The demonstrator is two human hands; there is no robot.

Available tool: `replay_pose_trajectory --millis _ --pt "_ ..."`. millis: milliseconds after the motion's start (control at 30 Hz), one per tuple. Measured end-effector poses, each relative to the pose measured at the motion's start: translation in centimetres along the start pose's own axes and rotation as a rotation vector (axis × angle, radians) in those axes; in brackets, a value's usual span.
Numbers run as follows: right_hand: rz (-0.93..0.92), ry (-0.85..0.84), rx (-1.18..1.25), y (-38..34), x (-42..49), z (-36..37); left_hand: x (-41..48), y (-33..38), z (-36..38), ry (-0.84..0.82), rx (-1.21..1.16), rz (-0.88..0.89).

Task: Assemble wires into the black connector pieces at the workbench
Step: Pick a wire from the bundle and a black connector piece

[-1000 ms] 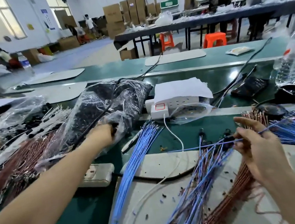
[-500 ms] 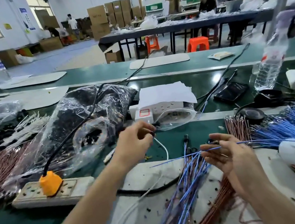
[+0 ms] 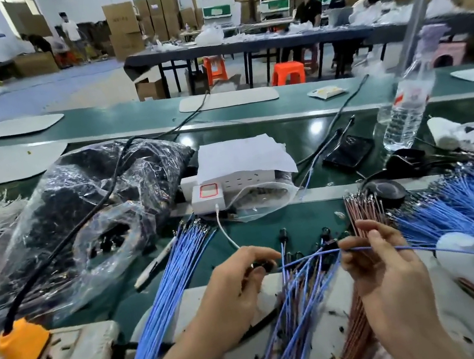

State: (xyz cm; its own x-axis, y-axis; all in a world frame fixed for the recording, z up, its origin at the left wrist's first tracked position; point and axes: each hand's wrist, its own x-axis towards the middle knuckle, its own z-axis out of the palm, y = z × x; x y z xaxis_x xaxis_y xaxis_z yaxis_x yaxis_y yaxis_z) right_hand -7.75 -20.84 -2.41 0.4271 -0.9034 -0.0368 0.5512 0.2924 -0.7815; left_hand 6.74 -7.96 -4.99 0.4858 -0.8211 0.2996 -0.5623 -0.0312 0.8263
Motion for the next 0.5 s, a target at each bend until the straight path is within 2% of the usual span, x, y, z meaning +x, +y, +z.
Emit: replay_pose_trajectory --millis 200,500 --pt "0.025 0.029 0.088 -0.7 0.5 0.1 0.0 0.5 0.2 -0.124 -0.006 -0.042" --pt "-0.002 -0.114 -0.153 1.9 -1.4 0.9 0.0 0.5 0.2 0.023 -0.126 -0.019"
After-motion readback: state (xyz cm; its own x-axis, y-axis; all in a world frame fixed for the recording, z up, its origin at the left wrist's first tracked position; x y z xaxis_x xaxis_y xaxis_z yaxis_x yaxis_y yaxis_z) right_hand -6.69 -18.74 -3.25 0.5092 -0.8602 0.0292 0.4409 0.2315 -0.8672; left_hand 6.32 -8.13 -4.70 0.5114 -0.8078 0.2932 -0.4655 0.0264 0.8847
